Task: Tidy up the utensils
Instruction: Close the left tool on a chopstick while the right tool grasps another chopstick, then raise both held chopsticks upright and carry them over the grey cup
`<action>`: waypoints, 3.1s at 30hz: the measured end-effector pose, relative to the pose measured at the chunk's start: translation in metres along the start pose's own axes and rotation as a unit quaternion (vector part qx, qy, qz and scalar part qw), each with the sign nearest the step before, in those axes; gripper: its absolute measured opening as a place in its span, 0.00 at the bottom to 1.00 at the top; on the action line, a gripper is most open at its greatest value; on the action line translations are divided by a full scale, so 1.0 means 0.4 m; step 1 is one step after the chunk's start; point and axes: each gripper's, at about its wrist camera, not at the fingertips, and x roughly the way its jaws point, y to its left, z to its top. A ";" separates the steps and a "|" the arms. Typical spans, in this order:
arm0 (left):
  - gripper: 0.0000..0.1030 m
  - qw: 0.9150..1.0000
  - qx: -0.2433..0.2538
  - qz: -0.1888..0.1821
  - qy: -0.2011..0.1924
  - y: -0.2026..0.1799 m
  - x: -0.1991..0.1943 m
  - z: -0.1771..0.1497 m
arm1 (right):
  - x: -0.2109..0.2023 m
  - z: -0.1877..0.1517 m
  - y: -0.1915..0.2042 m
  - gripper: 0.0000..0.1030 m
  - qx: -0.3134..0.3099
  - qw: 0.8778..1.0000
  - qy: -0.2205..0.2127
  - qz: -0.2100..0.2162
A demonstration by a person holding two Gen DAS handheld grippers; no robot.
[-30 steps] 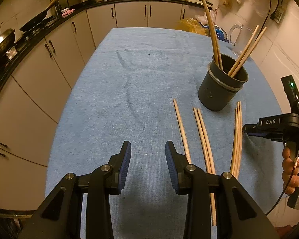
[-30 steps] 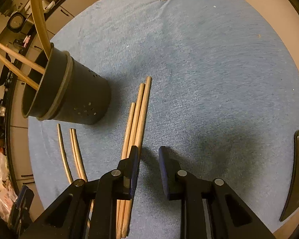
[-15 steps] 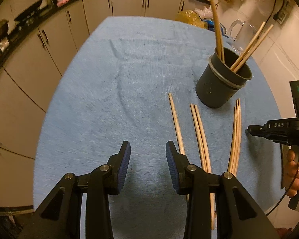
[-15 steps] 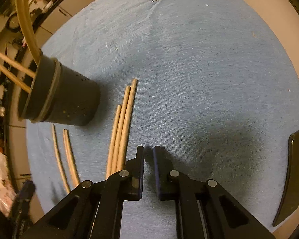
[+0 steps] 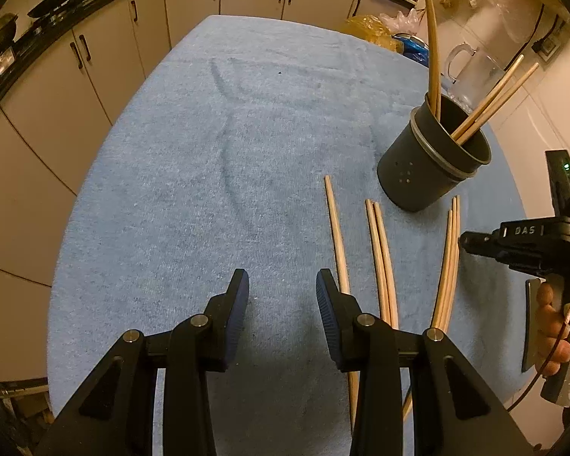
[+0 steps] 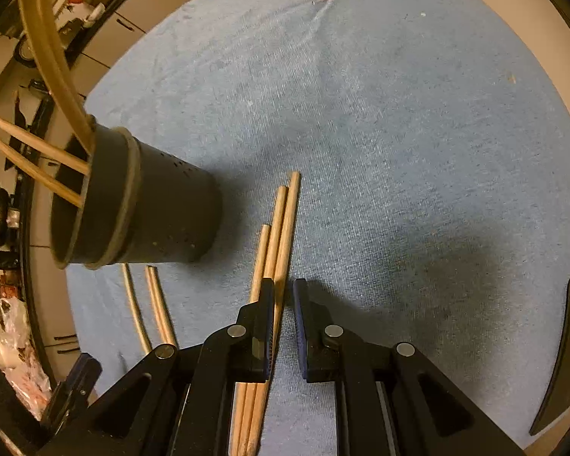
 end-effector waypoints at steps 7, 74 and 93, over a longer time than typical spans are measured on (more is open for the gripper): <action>0.34 1.000 -0.008 -0.004 0.004 0.004 0.012 0.010 | 0.011 0.003 0.013 0.14 -0.010 1.000 0.003 -0.016; 0.06 0.984 0.074 -0.044 -0.159 -0.118 -0.245 0.071 | -0.389 -0.169 0.110 0.06 -0.118 0.963 -0.238 0.052; 0.06 0.978 0.103 -0.011 -0.181 -0.165 -0.285 0.064 | -0.446 -0.182 0.109 0.06 -0.119 0.958 -0.253 0.067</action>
